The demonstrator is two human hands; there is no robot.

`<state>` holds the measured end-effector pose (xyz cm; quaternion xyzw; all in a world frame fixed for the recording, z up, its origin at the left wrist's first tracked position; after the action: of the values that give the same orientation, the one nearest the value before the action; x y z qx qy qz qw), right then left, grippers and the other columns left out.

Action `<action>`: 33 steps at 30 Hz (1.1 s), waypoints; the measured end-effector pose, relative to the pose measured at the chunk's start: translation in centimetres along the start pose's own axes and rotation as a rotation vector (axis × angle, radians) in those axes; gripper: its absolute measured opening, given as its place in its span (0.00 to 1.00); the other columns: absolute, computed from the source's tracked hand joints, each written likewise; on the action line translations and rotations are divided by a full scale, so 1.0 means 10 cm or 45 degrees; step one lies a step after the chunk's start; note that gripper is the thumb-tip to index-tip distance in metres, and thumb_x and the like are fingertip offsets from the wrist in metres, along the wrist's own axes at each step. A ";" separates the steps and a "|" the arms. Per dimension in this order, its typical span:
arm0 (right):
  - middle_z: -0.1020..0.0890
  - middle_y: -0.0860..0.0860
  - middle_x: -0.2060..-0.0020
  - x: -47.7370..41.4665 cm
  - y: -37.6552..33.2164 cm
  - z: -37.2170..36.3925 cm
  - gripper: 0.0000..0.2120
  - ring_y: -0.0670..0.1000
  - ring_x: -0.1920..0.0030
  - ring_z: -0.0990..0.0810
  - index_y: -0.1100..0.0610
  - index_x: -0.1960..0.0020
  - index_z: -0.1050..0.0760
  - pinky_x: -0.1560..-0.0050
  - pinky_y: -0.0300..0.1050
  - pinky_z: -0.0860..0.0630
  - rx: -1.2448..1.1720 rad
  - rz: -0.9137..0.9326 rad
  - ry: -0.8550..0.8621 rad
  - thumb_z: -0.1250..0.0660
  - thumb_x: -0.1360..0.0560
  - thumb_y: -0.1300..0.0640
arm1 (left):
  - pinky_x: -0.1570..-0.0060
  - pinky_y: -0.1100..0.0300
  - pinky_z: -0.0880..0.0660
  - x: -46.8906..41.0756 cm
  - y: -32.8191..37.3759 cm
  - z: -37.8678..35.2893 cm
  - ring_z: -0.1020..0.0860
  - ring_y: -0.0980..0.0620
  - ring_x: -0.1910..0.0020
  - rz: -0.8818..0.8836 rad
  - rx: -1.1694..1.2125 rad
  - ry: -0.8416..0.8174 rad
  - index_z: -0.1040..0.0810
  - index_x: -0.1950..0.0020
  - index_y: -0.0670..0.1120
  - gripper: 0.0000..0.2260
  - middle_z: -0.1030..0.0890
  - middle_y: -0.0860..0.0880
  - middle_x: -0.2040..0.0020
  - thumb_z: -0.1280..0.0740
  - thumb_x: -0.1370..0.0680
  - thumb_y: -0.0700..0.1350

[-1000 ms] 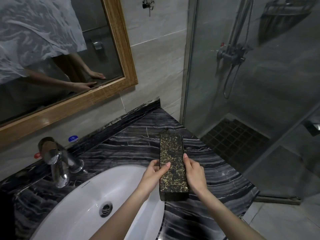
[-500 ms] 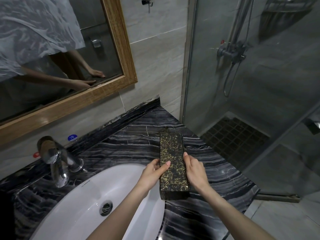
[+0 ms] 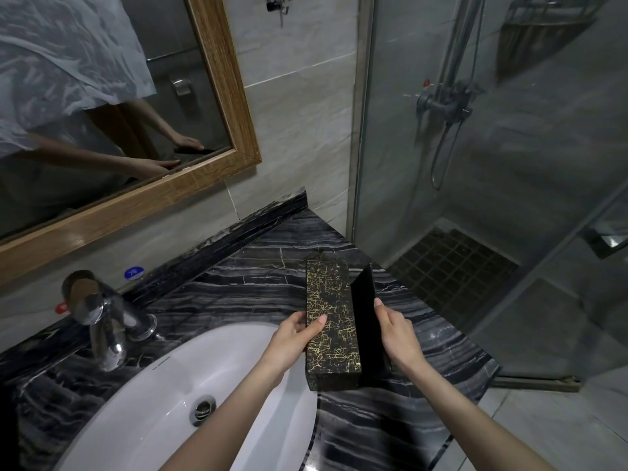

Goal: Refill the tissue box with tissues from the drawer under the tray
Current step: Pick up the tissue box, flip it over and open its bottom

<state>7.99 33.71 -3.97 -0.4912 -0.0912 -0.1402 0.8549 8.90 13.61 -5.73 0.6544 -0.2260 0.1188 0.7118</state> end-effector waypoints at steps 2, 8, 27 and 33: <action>0.17 0.59 0.59 -0.02 0.10 0.08 0.26 0.62 0.49 0.21 0.62 0.61 0.22 0.50 0.52 0.31 0.005 -0.030 0.014 0.49 0.18 0.47 | 0.39 0.54 0.25 0.00 0.01 0.00 0.19 0.51 0.43 0.005 0.000 -0.001 0.26 0.37 0.48 0.21 0.17 0.47 0.42 0.30 0.27 0.55; 0.16 0.55 0.50 -0.06 0.42 0.20 0.16 0.56 0.45 0.20 0.59 0.45 0.21 0.45 0.49 0.26 -0.108 -0.141 -0.035 0.43 0.19 0.51 | 0.42 0.56 0.23 0.01 0.03 0.00 0.18 0.50 0.44 0.036 0.033 -0.017 0.25 0.39 0.47 0.17 0.17 0.46 0.42 0.31 0.25 0.52; 0.17 0.61 0.47 -0.05 0.56 0.37 0.15 0.61 0.45 0.19 0.60 0.45 0.22 0.37 0.58 0.25 -0.681 -0.329 -0.022 0.45 0.18 0.54 | 0.36 0.50 0.29 0.14 -0.10 0.25 0.23 0.46 0.37 0.238 0.201 0.152 0.30 0.30 0.47 0.34 0.22 0.44 0.36 0.34 0.29 0.65; 0.15 0.57 0.54 -0.05 0.58 0.54 0.17 0.56 0.52 0.16 0.61 0.46 0.20 0.51 0.50 0.20 -0.815 -0.334 0.008 0.43 0.18 0.51 | 0.41 0.57 0.28 0.17 0.02 0.12 0.21 0.53 0.41 0.191 0.052 0.068 0.26 0.34 0.50 0.36 0.19 0.52 0.40 0.37 0.33 0.72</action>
<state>9.29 41.25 -6.14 -0.7181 -0.1022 -0.2721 0.6323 10.06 12.24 -4.71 0.6465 -0.2529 0.1937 0.6932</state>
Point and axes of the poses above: each hand's wrist, its own x-axis away from the middle knuckle, its own z-axis out of the back of the hand, y = z × x, the point moved 6 cm from there along -x, towards the middle knuckle
